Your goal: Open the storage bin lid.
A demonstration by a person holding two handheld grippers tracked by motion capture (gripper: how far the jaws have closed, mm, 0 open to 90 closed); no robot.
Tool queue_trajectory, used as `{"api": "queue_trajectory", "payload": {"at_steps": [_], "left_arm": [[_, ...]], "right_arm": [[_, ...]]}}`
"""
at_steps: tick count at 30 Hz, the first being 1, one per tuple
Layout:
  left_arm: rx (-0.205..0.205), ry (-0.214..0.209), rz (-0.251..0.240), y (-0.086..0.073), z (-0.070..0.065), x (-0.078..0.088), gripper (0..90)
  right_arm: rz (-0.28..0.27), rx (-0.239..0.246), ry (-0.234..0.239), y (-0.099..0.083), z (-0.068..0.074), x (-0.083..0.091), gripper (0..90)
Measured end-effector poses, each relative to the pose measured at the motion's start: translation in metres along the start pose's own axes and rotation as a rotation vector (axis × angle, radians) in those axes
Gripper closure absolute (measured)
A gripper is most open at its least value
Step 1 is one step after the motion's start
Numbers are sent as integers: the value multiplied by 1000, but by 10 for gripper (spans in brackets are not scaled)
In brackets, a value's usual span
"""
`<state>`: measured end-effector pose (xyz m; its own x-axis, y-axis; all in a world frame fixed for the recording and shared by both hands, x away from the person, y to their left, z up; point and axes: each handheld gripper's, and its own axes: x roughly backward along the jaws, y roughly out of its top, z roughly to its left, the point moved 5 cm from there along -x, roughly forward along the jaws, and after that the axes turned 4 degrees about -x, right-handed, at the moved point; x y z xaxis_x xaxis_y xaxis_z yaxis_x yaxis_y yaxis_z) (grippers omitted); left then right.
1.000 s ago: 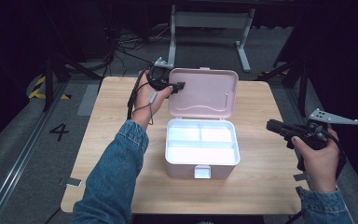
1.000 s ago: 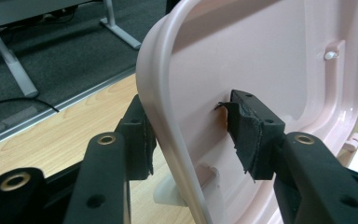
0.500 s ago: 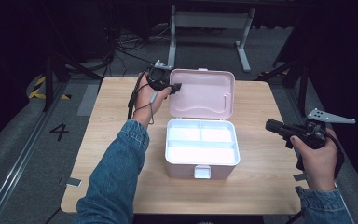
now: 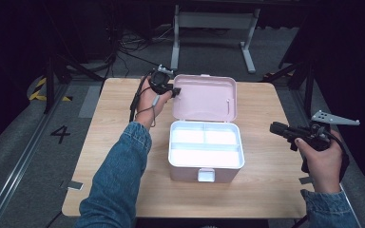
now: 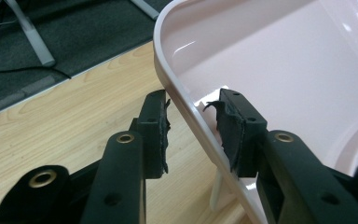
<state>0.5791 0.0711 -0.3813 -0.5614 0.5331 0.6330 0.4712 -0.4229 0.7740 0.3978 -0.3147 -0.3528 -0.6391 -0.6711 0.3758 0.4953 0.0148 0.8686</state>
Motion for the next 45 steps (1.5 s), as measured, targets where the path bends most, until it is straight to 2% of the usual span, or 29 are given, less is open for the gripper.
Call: {"api": "queue_trajectory", "payload": {"at_steps": [7,8,10,15,18,23,25,29,32,35,39,45], "left_arm": [[-15,8,37,-6,2,-6,649],[4,-3,29,-8,3,-8,649],[12,-9,30,-9,3,-9,649],[6,-5,52,-12,4,-14,640],[20,-7,66,-15,4,-17,631],[3,-1,98,-20,4,-21,626],[5,-16,87,-21,3,-22,633],[-1,-10,85,-22,2,-22,621],[5,-22,78,-23,2,-21,608],[-1,3,58,-22,3,-19,520],[-3,19,28,-19,3,-9,470],[-33,-4,-16,-11,-8,18,444]], "right_arm": [[1,-1,1,-1,0,-1,780],[3,-2,0,-1,-1,-1,778],[3,-2,1,-1,-1,-1,779],[2,-4,4,-1,0,-1,776],[6,-4,4,-1,0,-1,774],[6,-3,3,-2,0,-3,772],[9,-7,6,-2,0,-4,771],[13,-5,6,-2,0,-4,767],[12,-5,6,-2,1,-5,765],[10,-4,11,-2,1,-5,763],[13,-5,12,-2,1,-6,758],[15,-7,13,-2,2,-6,744]]}}
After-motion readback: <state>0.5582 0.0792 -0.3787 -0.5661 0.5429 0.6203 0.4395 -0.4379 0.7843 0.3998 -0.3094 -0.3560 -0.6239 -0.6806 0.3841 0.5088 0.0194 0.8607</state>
